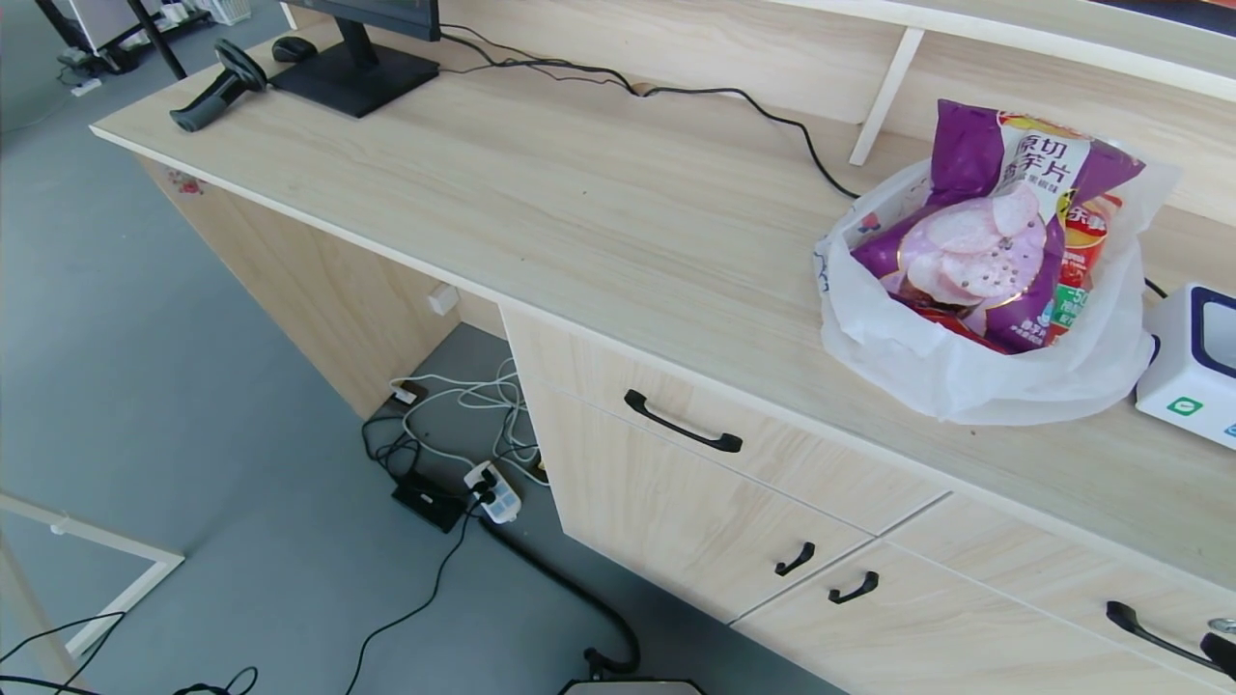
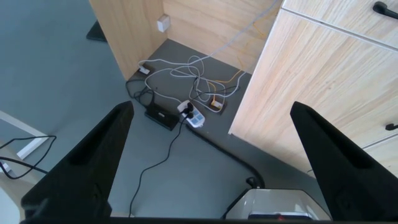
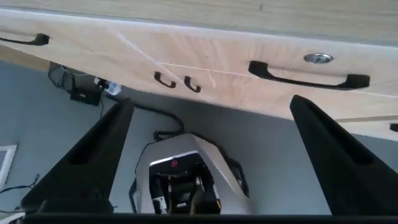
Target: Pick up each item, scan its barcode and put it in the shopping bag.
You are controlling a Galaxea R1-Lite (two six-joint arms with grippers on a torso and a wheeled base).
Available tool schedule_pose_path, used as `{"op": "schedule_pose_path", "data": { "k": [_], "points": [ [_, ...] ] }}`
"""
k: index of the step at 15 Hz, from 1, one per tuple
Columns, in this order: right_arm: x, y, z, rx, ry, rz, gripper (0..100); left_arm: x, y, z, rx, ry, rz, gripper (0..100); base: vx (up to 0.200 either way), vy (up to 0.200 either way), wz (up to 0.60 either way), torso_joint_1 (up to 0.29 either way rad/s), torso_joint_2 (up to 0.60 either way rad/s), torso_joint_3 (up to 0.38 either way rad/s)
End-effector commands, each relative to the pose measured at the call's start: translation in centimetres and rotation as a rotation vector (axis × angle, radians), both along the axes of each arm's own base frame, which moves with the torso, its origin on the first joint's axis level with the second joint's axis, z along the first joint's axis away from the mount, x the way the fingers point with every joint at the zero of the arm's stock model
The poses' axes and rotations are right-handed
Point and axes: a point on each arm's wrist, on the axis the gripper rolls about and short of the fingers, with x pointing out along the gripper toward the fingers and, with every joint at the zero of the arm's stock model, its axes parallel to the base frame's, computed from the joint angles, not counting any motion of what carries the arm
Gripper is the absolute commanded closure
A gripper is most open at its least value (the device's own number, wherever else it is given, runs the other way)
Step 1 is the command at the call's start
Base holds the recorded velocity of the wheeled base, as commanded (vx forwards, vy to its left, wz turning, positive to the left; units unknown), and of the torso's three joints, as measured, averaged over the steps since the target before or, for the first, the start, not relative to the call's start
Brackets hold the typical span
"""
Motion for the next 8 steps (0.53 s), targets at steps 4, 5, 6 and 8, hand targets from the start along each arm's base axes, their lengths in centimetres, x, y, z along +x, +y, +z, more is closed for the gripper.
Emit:
{"op": "schedule_pose_path", "data": {
  "k": [4, 5, 6, 8],
  "points": [
    [-3.4, -0.9, -3.4, -0.035, -0.046, -0.291, 0, 0.0, 0.0, 0.0, -0.004, 0.002, -0.001, 0, 0.000, 0.000, 0.00, 0.000, 0.00, 0.000],
    [-4.5, -0.9, -4.4, -0.108, -0.101, -0.260, 0, 0.0, 0.0, 0.0, -0.004, 0.002, -0.001, 0, 0.000, 0.000, 0.00, 0.000, 0.00, 0.000],
    [-5.1, -0.9, -5.1, -0.148, -0.144, -0.247, 0, 0.0, 0.0, 0.0, -0.004, 0.002, -0.001, 0, 0.000, 0.000, 0.00, 0.000, 0.00, 0.000],
    [-5.6, -0.8, -5.4, -0.137, -0.208, -0.208, 0, 0.0, 0.0, 0.0, -0.004, 0.003, -0.001, 0, 0.000, 0.000, 0.00, 0.000, 0.00, 0.000]
  ]
}}
